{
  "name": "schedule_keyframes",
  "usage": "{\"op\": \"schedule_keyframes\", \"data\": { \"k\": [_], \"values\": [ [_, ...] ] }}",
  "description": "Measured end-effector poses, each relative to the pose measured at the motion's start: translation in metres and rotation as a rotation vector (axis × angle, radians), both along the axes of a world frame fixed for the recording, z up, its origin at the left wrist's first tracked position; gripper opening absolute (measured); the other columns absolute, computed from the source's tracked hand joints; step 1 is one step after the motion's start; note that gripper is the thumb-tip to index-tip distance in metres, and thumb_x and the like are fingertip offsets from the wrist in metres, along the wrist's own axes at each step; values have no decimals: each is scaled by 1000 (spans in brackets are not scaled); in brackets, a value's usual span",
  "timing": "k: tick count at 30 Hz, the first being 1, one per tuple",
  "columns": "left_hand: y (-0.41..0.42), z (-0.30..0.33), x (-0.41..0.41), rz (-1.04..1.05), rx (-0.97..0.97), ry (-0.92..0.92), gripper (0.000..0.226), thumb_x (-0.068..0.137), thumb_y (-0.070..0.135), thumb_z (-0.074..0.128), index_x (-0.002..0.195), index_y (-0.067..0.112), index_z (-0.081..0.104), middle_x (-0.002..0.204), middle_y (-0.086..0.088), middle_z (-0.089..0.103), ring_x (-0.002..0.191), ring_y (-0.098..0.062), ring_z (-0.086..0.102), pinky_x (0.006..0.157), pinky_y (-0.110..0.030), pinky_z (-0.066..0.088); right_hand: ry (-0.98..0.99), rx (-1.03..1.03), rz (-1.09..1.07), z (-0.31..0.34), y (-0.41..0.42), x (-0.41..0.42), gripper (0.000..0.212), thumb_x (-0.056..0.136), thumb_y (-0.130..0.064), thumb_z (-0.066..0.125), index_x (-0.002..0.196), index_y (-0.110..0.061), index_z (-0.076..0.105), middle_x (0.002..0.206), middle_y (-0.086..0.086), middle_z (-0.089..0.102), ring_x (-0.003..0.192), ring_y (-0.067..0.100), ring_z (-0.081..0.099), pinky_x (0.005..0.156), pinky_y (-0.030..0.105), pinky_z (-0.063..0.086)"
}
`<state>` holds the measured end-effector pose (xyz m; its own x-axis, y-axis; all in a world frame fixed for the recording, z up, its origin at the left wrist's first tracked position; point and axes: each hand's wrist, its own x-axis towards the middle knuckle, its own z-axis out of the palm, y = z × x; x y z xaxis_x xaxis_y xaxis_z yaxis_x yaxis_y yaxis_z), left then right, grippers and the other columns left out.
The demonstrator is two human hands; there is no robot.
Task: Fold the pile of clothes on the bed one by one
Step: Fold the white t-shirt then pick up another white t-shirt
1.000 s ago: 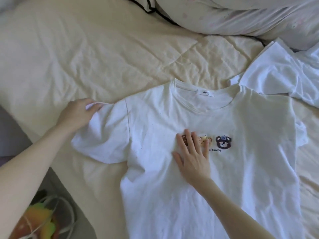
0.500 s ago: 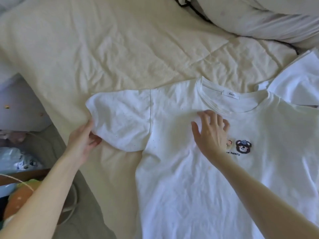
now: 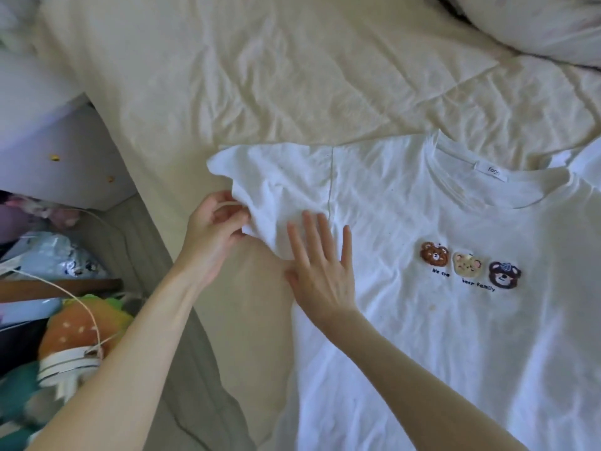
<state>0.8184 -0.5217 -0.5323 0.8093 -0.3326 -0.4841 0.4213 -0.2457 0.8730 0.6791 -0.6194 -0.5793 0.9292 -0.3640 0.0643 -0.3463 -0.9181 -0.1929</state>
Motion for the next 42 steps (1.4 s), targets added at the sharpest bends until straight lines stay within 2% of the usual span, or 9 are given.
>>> {"op": "schedule_keyframes", "data": {
  "k": [4, 8, 12, 15, 18, 24, 32, 37, 42],
  "values": [
    [7, 10, 21, 62, 104, -259, 26, 88, -2, 58, 87, 23, 53, 69, 11, 66, 65, -1, 58, 60, -17, 46, -115, -71, 27, 4, -19, 25, 44, 73, 3, 66, 116, -8, 67, 115, 9, 68, 110, 26, 63, 97, 56, 44],
    [27, 15, 20, 182, 175, -419, 29, 87, 4, 60, 87, 31, 52, 77, 13, 63, 67, 6, 58, 62, -12, 44, -141, 400, 140, 19, -11, 23, 46, 92, -23, 47, 133, -2, 51, 132, 13, 58, 124, 29, 53, 107, 57, 33],
    [45, -11, -3, 329, 168, 110, 16, 92, 26, 60, 105, 19, 55, 100, -2, 67, 88, -17, 65, 74, -31, 52, 67, 405, 266, 19, 10, 5, 62, 92, -48, 35, 143, -12, 40, 150, 13, 35, 140, 30, 30, 114, 58, 15],
    [54, -29, -17, 178, 73, 461, 24, 90, 33, 60, 105, 14, 67, 86, 1, 72, 70, -12, 65, 65, -25, 50, 2, 282, 242, 15, 15, -11, 56, 92, -44, 42, 139, -13, 47, 146, 15, 40, 136, 33, 36, 110, 60, 23],
    [53, -38, -17, 186, 135, 437, 11, 89, 19, 63, 99, 15, 65, 68, 11, 68, 50, -1, 56, 54, -18, 38, -13, 249, 159, 11, 11, -28, 55, 92, -40, 44, 139, -12, 45, 146, 17, 39, 136, 34, 34, 107, 62, 28],
    [58, -29, -7, 328, -68, 289, 17, 92, 28, 58, 103, 16, 62, 97, 4, 71, 88, -13, 69, 71, -26, 51, 58, 252, 14, 10, -2, -58, 62, 92, -40, 45, 145, -16, 25, 151, 16, 31, 139, 35, 27, 109, 60, 22],
    [69, -38, -158, 32, 138, 343, 11, 94, 7, 52, 92, 8, 63, 78, -4, 70, 70, -15, 66, 62, -18, 54, 327, 372, -150, 10, 47, -187, 54, 91, -38, 38, 140, -15, 44, 150, 9, 33, 138, 31, 30, 112, 52, 20],
    [95, -43, -208, -320, 274, 200, 21, 89, 1, 59, 94, 20, 66, 92, 7, 70, 82, -1, 65, 76, -16, 49, 369, 422, -244, 14, 68, -232, 59, 85, -22, 69, 138, -12, 47, 147, 12, 38, 137, 32, 30, 114, 48, 20],
    [113, -42, -230, -258, 386, 109, 17, 89, 4, 61, 74, 13, 60, 68, 0, 62, 58, -1, 55, 56, -13, 40, 348, 497, -350, 25, 75, -247, 56, 87, -16, 66, 139, -13, 46, 149, 10, 36, 140, 28, 22, 113, 48, 20]
  ]
}}
